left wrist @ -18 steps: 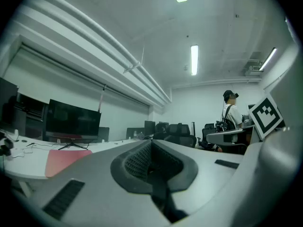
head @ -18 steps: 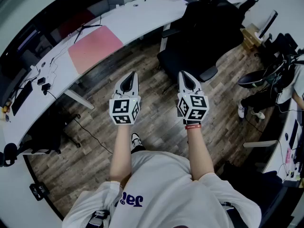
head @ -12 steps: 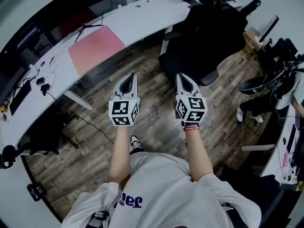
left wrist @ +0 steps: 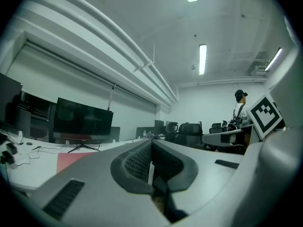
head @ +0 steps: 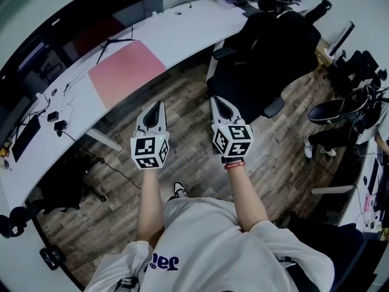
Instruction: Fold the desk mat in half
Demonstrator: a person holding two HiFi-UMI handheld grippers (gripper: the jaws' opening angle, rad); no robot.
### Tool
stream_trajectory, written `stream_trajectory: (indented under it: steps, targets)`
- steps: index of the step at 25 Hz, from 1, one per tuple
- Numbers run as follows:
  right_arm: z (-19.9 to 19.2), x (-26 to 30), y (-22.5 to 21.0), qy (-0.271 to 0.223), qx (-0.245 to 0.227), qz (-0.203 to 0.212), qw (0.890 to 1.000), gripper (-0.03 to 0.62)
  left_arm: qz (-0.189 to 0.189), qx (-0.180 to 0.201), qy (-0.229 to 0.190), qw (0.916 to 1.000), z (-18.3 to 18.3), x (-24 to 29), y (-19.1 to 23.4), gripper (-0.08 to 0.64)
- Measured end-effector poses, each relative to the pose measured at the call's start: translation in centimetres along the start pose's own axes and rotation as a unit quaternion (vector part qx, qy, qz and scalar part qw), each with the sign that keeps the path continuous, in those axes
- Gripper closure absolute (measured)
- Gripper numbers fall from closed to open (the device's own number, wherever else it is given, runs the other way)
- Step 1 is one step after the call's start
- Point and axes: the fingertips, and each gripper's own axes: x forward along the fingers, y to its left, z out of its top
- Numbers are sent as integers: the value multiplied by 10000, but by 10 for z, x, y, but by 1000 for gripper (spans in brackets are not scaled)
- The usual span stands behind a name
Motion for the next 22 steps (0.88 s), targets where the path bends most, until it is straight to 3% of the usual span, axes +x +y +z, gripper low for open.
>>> stream_trajectory:
  steps: [13, 22]
  targets:
    - [-5, 80, 103, 207, 0, 384, 9990, 575, 447, -313, 90, 9985, -4, -26, 118, 546]
    - [-6, 146, 153, 287, -100, 1017, 9944, 575, 967, -296, 129, 9948, -6, -24, 171, 546]
